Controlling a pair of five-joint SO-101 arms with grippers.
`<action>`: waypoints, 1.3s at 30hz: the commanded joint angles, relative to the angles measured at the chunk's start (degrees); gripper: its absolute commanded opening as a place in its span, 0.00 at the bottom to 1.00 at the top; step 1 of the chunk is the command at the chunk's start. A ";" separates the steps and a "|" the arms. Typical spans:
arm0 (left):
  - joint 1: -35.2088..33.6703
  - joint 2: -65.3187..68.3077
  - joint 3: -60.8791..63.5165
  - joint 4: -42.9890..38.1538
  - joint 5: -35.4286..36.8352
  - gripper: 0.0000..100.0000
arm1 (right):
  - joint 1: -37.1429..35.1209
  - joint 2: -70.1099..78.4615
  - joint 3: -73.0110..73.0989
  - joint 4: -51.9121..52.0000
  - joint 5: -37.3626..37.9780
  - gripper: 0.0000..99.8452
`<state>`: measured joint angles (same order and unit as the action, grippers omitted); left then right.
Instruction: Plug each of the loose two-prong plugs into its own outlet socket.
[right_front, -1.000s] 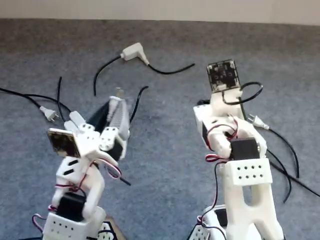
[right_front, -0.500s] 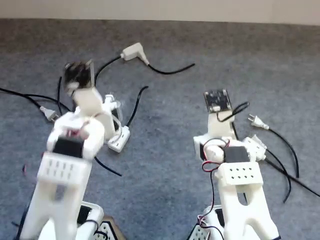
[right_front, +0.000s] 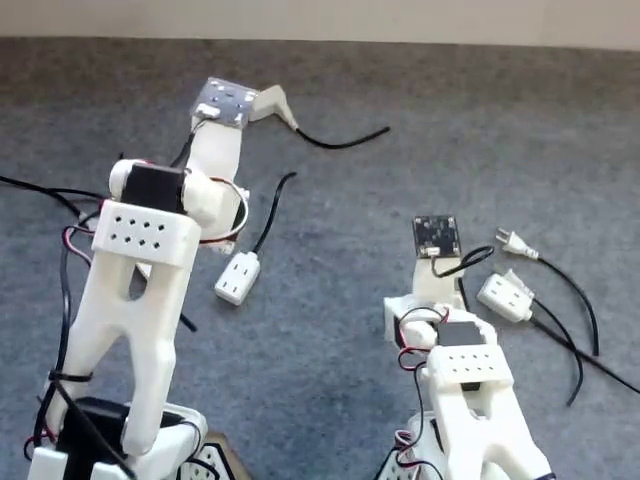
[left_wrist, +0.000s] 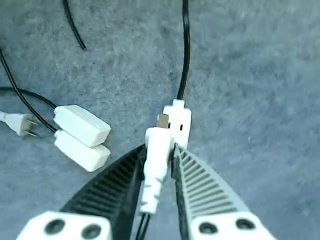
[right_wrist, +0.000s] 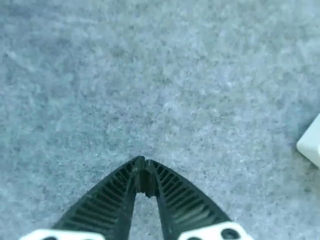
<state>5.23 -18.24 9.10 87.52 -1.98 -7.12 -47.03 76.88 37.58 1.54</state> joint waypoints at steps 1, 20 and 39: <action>-0.22 3.21 -4.00 5.45 -10.99 0.01 | 0.48 -1.19 -0.04 -1.36 -0.70 0.01; -0.66 24.66 -10.15 13.27 -61.10 0.01 | 0.57 -1.19 0.31 -2.42 -0.70 0.01; -3.82 24.92 -5.76 12.92 -88.18 0.01 | 0.57 -1.19 0.31 -2.51 -0.70 0.01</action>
<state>1.98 7.96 2.51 100.00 -79.96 -7.12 -47.03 77.41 36.44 1.54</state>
